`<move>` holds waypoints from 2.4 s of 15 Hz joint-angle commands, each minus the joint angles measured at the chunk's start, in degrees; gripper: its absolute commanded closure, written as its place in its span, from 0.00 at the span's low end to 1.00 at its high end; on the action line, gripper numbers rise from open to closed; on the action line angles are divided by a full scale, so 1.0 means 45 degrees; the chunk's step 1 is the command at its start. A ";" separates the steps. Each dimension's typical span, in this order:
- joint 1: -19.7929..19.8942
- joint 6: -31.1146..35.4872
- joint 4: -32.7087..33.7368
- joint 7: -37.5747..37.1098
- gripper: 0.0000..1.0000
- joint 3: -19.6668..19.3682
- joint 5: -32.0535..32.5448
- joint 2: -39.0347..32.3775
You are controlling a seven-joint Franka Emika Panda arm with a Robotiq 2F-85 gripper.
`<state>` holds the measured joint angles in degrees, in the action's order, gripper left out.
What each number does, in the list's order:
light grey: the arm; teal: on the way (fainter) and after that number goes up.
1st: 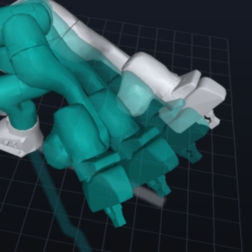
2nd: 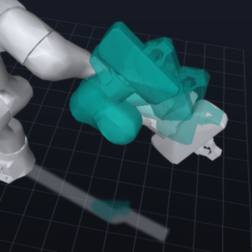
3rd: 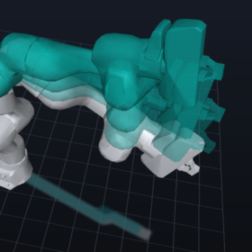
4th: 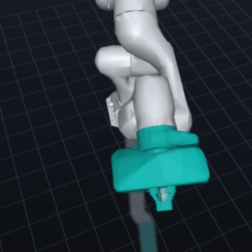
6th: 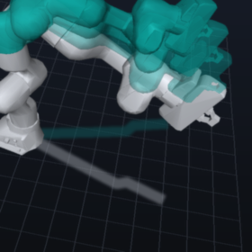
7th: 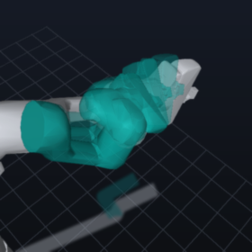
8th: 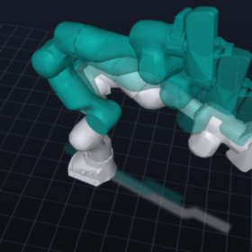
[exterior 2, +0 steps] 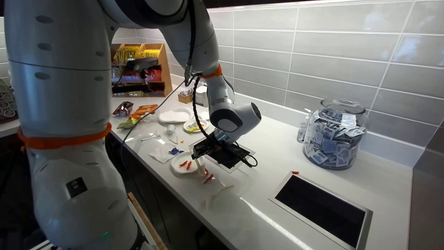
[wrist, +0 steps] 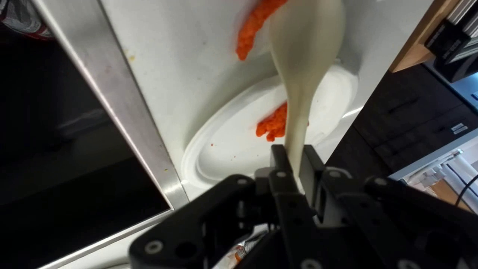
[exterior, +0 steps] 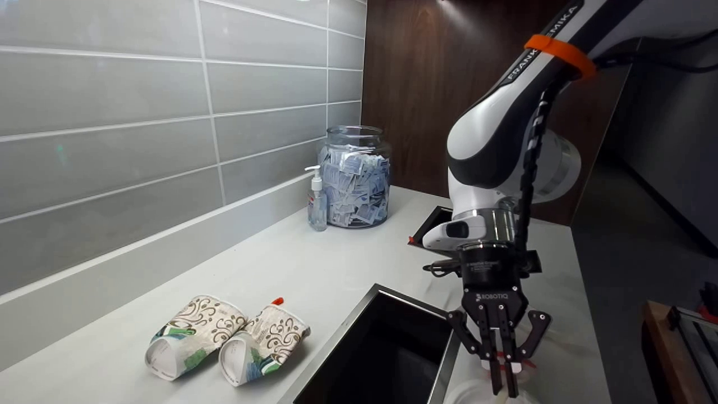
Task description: Put the corn snacks into the hole in the table with the spoon
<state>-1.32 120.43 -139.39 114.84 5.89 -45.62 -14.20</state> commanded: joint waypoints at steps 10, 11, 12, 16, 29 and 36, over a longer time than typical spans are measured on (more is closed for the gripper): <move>-0.0069 0.1125 0.0689 0.0140 0.97 0.0147 0.0079 -0.0562; -0.0088 0.1177 0.0763 0.0126 0.97 0.0173 0.0096 -0.0605; -0.0102 0.1235 0.0834 0.0106 0.97 0.0199 0.0108 -0.0651; -0.0141 0.1434 0.1170 0.0094 0.97 0.0309 0.0070 -0.0898; -0.0350 0.2211 0.1512 -0.0301 0.97 0.0743 0.0061 -0.0673; -0.0283 0.1531 0.0610 -0.1188 0.97 0.0698 0.0226 0.0335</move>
<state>-2.54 128.70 -133.26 111.24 9.14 -45.47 -16.23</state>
